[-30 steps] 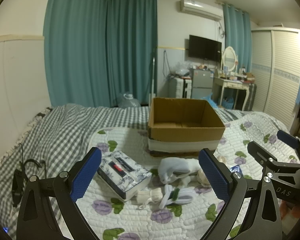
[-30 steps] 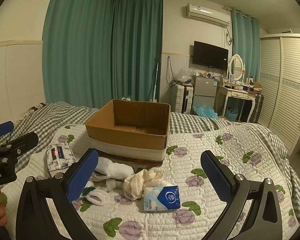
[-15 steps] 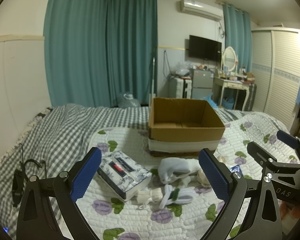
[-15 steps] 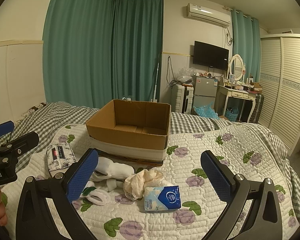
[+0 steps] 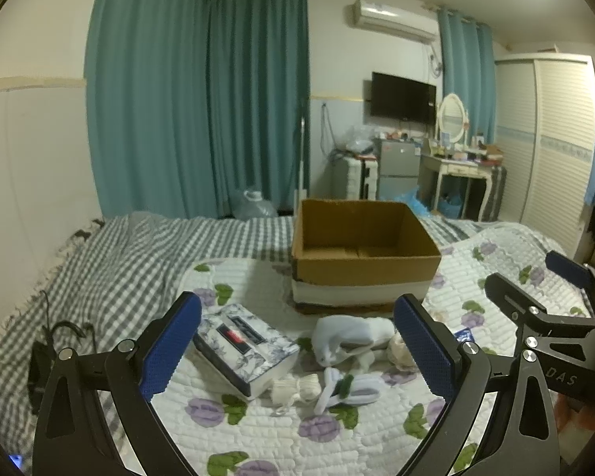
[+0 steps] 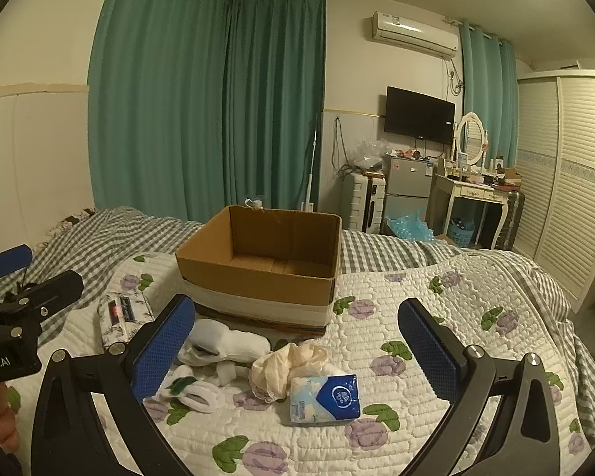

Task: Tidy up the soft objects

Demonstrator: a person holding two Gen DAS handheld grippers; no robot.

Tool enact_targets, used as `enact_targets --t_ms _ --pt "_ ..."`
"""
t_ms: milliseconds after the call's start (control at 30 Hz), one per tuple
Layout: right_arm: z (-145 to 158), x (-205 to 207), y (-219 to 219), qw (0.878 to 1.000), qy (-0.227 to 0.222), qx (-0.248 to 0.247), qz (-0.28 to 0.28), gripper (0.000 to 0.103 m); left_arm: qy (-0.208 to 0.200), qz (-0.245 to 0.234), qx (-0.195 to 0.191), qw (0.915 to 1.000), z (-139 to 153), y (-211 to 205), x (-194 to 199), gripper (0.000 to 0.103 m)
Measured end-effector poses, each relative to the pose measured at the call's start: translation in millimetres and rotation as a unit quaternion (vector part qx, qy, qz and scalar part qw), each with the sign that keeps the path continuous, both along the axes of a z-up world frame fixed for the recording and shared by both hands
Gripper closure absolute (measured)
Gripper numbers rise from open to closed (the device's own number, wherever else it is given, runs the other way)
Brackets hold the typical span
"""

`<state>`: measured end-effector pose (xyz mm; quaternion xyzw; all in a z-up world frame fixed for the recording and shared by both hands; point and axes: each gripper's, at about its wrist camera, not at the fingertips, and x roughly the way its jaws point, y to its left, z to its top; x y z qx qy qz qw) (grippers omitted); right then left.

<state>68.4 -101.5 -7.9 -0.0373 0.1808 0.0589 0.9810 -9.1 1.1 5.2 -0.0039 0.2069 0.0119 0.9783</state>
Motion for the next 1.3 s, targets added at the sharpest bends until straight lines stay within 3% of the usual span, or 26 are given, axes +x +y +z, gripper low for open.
enact_targets --t_ms 200,333,467,633,800,1000,1100,1200,1300 --pt "28.0 -18.3 3.7 1.000 -0.014 0.006 0.007 0.000 0.003 -0.002 -0.013 0.9999 24.2 0.3 -12.0 0.003" --pt "47.6 -29.5 4.9 1.000 -0.005 -0.004 -0.001 0.000 0.006 -0.004 0.004 1.0000 39.9 -6.1 -20.3 0.003" --pt "49.7 -26.4 -2.7 0.999 0.032 -0.004 0.005 0.000 0.040 -0.012 0.005 0.9991 27.1 -12.1 -10.2 0.003" --pt "15.0 4.3 -12.5 0.995 0.092 -0.039 0.022 0.000 0.102 -0.008 0.008 0.9947 -27.4 -22.8 24.9 0.003" --pt "-41.8 48.5 -25.5 0.984 0.167 -0.059 0.008 0.000 0.179 -0.005 0.020 0.9837 -94.1 -33.6 61.6 0.005" --pt "-111.0 86.8 -30.7 0.969 0.242 -0.052 -0.001 0.001 0.207 -0.030 0.025 0.9775 -127.6 -49.6 68.4 0.005" --pt "-119.1 98.8 -33.8 0.966 0.256 -0.032 0.000 0.002 0.220 -0.038 0.023 0.9746 -138.3 -51.9 76.0 0.013" --pt "-123.9 107.4 -38.9 0.964 0.264 -0.019 0.000 0.017 0.234 -0.044 0.019 0.9711 -147.6 -56.8 90.5 0.016" --pt "-133.3 116.4 -47.3 0.958 0.286 0.009 0.002 0.023 0.240 -0.052 0.028 0.9690 -155.0 -65.9 100.0 0.016"
